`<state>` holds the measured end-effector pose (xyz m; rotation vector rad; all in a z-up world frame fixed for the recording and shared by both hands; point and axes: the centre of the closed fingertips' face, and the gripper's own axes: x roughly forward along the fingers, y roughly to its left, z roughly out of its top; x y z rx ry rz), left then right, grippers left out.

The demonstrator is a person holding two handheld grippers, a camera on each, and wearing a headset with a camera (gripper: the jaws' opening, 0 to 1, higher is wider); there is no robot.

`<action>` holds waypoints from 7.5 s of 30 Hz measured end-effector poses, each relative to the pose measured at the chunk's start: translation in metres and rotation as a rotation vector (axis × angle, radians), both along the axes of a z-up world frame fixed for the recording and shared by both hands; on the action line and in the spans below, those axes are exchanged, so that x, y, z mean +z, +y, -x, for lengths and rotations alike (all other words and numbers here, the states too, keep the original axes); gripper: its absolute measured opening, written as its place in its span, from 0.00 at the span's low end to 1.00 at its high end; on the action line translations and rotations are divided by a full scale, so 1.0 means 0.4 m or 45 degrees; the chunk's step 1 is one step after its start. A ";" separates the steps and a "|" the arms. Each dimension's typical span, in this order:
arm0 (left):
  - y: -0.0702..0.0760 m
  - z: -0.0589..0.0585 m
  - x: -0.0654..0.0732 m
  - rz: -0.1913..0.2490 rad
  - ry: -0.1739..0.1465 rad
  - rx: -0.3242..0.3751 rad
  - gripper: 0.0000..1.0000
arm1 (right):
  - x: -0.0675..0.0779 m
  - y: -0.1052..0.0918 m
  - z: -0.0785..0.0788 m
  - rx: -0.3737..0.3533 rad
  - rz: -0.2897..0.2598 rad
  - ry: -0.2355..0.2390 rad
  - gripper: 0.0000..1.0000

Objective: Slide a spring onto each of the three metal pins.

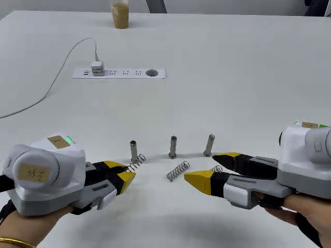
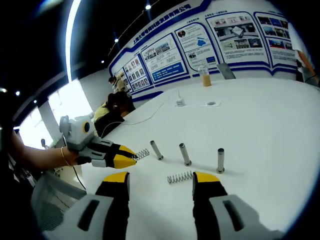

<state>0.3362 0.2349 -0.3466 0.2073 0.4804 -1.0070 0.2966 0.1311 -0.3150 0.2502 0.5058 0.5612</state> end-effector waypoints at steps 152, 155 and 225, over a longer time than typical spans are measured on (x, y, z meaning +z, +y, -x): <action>0.003 0.079 0.034 0.091 -0.027 0.092 0.67 | -0.044 0.241 -0.262 0.180 0.271 -0.349 0.11; 0.004 0.079 0.034 0.085 -0.029 0.093 0.67 | -0.053 0.242 -0.263 0.181 0.279 -0.342 0.11; -0.024 0.067 0.023 0.016 -0.032 0.082 0.53 | -0.002 0.070 -0.114 0.070 0.218 -0.159 0.47</action>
